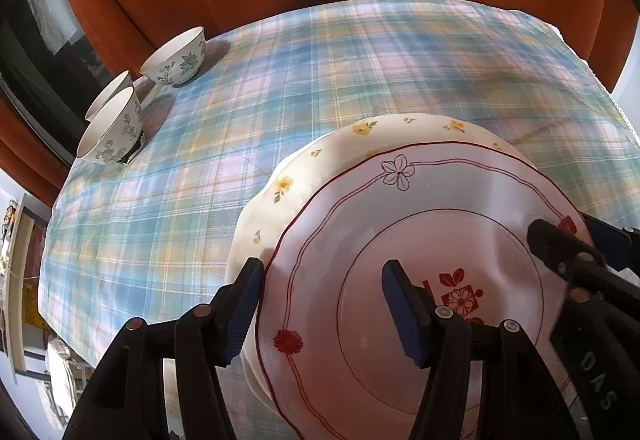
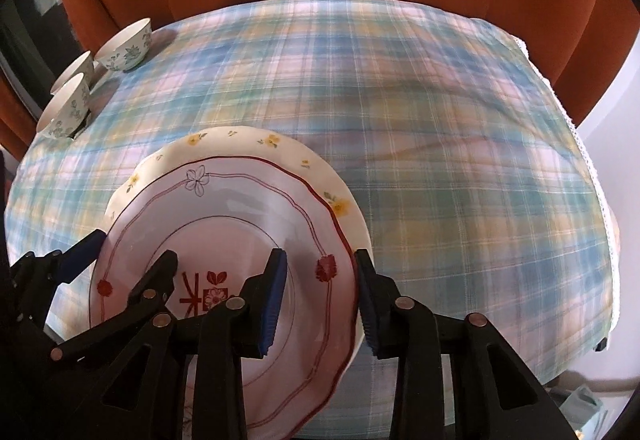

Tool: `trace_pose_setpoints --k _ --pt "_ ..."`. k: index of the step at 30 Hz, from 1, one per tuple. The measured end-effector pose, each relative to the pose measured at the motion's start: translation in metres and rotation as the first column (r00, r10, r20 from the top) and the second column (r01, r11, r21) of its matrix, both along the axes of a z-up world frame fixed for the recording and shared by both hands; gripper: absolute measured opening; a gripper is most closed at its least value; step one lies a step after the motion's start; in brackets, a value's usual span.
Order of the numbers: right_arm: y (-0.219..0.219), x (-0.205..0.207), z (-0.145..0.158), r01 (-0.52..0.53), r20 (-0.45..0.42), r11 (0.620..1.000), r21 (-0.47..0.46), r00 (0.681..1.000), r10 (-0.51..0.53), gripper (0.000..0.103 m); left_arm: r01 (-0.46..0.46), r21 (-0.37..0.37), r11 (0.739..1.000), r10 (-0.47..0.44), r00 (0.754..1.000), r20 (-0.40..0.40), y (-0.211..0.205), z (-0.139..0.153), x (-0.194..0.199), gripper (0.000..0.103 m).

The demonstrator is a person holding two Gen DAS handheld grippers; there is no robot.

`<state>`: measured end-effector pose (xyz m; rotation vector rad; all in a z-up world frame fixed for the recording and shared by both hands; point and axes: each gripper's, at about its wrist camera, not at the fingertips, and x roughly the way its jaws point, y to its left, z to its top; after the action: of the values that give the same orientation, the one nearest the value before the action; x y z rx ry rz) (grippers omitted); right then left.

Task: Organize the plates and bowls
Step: 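Carry the red-rimmed plate over the yellow-flower stack and lower it, then open both tools to release the red-rimmed plate onto the stack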

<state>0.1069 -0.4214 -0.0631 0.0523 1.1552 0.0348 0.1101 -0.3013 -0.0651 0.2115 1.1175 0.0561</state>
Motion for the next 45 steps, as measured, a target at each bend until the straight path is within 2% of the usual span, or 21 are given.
trace_pose_setpoints --k 7,13,15,34,38,40,42,45 --pt "-0.007 -0.002 0.002 0.006 0.003 1.000 0.005 1.000 -0.006 0.030 -0.013 0.010 1.000 0.013 1.000 0.009 -0.007 -0.002 0.004 0.063" --pt "-0.007 0.003 0.000 -0.003 0.002 1.000 0.002 1.000 0.003 0.030 -0.012 -0.030 0.999 0.012 1.000 -0.004 -0.003 -0.001 0.005 0.074" --pt "-0.007 0.006 0.000 -0.008 0.002 1.000 0.005 1.000 0.008 0.030 -0.017 -0.037 0.999 0.017 1.000 -0.006 -0.001 -0.001 0.005 0.075" --pt "0.015 0.029 -0.003 -0.121 0.024 0.992 -0.022 0.992 0.122 0.033 -0.099 -0.094 0.991 0.100 0.995 0.002 0.015 0.008 0.004 0.084" --pt "0.018 0.029 -0.005 -0.138 0.027 0.990 -0.023 0.990 0.138 0.038 -0.101 -0.095 0.990 0.101 0.995 -0.002 0.012 0.007 0.004 0.088" --pt "0.018 0.029 -0.004 -0.147 0.027 0.989 -0.012 0.989 0.147 0.044 -0.097 -0.093 0.991 0.097 0.995 -0.004 0.011 0.007 0.004 0.088" --pt "0.020 0.029 -0.005 -0.154 0.027 0.988 -0.002 0.988 0.154 0.061 -0.097 -0.097 0.991 0.096 0.995 -0.013 0.012 0.006 0.004 0.089" --pt "0.024 0.029 -0.006 -0.162 0.019 0.987 0.008 0.987 0.162 0.070 -0.106 -0.099 0.989 0.105 0.994 -0.022 0.015 0.005 0.002 0.089"
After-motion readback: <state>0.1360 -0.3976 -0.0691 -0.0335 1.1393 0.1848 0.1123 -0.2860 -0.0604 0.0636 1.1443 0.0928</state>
